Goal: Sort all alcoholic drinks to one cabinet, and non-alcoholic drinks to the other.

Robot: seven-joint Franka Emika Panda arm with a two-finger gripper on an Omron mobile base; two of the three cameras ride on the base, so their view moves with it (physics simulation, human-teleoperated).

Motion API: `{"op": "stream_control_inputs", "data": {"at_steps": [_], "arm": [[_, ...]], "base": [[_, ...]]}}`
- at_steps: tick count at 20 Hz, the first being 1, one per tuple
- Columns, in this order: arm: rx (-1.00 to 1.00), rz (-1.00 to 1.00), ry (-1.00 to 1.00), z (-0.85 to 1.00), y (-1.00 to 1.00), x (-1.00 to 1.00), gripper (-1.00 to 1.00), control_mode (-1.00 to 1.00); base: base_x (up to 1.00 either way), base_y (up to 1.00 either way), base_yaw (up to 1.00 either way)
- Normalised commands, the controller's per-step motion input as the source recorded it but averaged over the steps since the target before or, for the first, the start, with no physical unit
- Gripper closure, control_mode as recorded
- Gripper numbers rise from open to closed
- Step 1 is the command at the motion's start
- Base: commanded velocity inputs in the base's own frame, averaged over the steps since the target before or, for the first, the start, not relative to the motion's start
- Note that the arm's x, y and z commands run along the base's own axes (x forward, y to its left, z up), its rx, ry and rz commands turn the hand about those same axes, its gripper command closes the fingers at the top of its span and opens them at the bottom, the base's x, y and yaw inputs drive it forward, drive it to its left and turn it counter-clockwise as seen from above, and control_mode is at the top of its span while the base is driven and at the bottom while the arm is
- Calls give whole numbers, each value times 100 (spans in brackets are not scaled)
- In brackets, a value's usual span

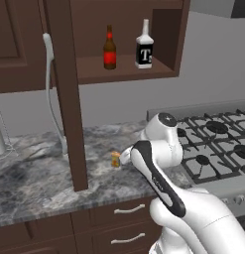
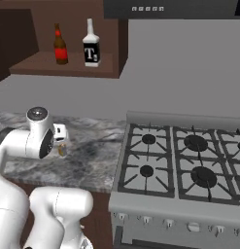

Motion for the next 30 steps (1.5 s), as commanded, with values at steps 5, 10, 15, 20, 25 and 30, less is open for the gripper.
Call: {"op": "stream_control_inputs", "data": {"at_steps": [5, 10, 15, 20, 25, 30], "arm": [[0, 2, 5, -26, 5, 32, -100, -100], [0, 2, 4, -26, 4, 27, -100, -100], [0, 2, 0, -29, 7, 27, -100, -100], [0, 2, 0, -22, 3, 29, -100, -100], [0, 2, 0, -20, 4, 28, -100, -100], [0, 2, 0, -21, 11, 27, -100, -100]], "base": [[0, 0, 0], [0, 0, 0], [0, 0, 0], [0, 0, 0], [0, 0, 0], [0, 0, 0]]}}
